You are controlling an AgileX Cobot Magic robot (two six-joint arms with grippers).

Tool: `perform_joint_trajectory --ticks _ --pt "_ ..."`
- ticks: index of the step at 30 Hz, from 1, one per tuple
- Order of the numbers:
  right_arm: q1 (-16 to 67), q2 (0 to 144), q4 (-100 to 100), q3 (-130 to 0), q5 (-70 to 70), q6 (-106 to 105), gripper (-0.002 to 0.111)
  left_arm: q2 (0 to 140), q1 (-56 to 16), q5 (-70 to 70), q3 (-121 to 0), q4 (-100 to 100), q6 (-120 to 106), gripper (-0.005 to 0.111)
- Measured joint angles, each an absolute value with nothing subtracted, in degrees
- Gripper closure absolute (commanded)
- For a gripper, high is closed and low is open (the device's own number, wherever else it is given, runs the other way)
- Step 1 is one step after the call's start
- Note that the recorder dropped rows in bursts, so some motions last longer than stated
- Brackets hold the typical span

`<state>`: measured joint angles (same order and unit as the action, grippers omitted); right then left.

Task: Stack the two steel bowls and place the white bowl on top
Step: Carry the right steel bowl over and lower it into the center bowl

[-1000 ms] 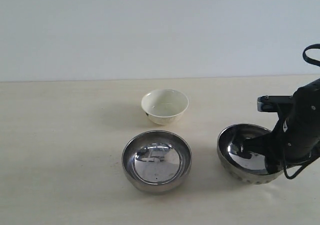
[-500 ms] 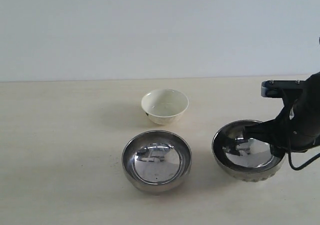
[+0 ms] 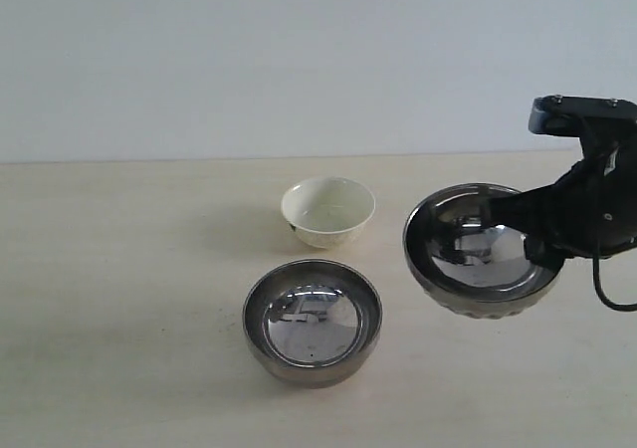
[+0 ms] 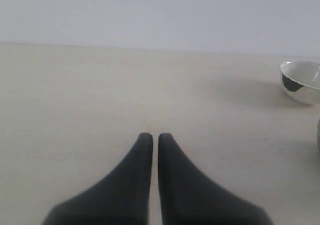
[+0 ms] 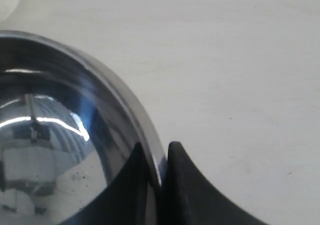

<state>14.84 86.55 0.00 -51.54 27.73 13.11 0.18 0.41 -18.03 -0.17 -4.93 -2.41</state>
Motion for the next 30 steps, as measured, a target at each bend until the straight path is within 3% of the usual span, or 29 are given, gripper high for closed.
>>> perform_joint_trajectory --ticks 19,30 --pt "28.3 86.6 9.5 -59.1 28.4 7.6 0.108 0.2 0.4 -18.0 -0.2 -4.9 -2.4 0.103" --pt "33.1 93.7 11.1 -59.3 23.9 7.7 0.108 0.2 0.4 -18.0 -0.2 -4.9 -2.4 0.103"
